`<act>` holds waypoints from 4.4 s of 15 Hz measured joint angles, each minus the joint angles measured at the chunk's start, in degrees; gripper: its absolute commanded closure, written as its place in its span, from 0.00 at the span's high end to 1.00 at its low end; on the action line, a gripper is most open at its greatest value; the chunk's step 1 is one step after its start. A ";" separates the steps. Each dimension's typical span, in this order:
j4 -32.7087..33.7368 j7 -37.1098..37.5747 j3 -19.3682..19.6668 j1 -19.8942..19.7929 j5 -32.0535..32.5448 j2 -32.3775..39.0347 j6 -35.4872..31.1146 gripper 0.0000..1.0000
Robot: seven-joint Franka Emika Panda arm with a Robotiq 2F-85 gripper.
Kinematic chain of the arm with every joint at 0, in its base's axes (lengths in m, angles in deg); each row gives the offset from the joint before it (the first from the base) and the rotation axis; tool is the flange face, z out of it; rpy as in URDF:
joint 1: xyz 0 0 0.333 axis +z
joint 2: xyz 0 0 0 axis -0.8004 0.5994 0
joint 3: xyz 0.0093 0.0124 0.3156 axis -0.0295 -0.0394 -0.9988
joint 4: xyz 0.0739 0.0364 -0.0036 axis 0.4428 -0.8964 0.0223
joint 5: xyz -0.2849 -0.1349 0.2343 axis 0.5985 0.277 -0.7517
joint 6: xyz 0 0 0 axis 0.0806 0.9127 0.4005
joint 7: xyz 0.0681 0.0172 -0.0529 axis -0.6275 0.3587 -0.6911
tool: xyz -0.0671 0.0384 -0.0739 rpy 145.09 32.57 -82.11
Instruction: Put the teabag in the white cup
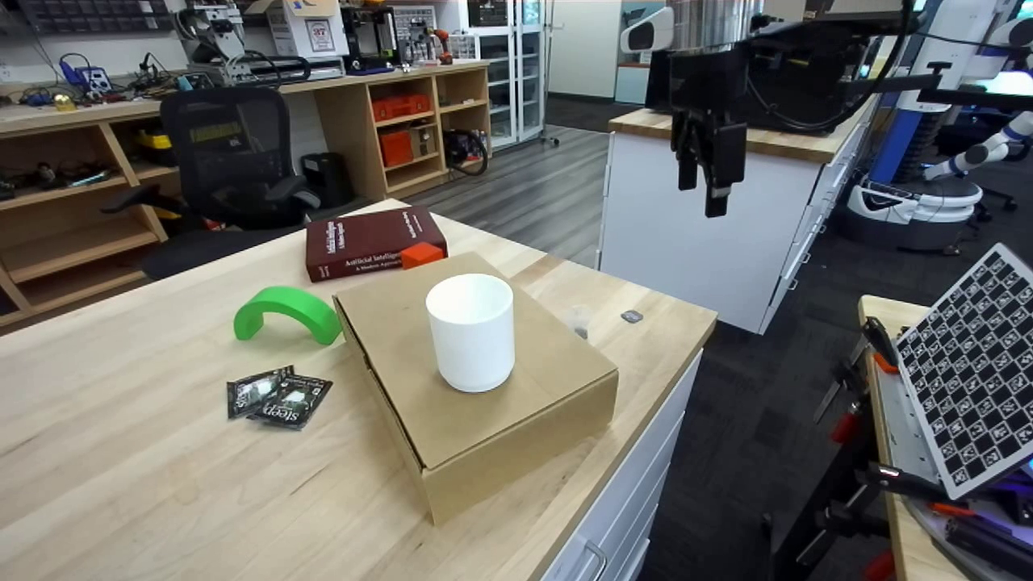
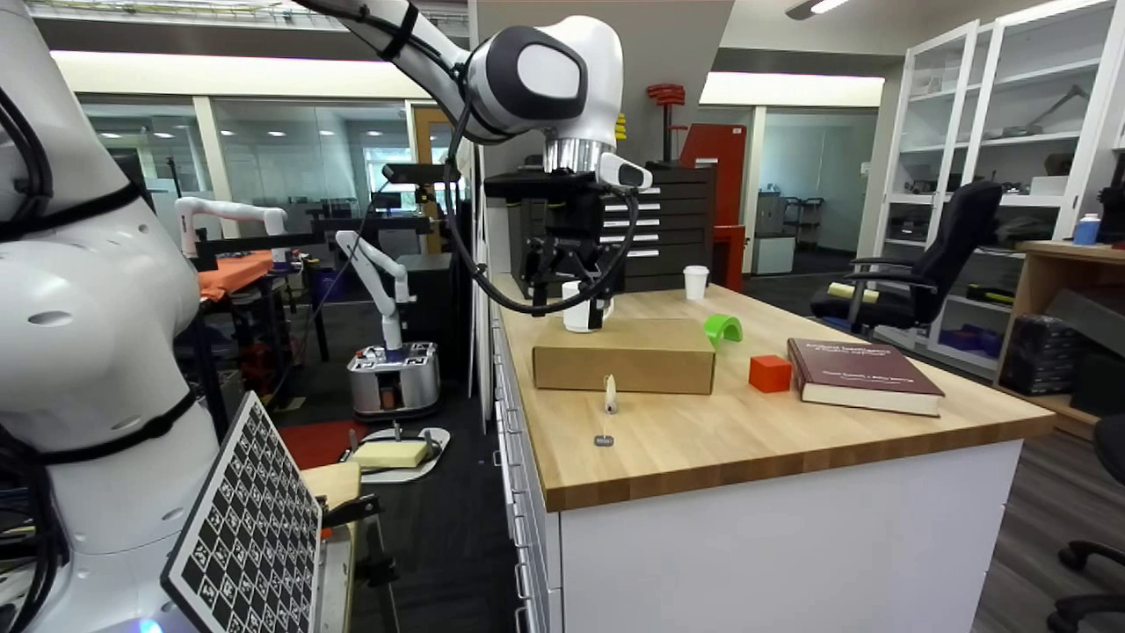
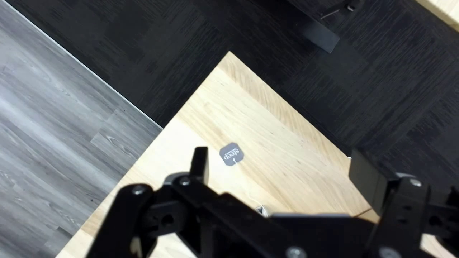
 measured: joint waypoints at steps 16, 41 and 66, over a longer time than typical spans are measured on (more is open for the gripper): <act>5.81 -14.02 -2.00 0.53 -1.80 13.54 -10.16 1.00; 5.08 -32.09 -6.20 0.55 -6.78 21.11 -22.13 1.00; 15.43 -32.57 -4.68 0.35 -3.06 29.95 -17.88 1.00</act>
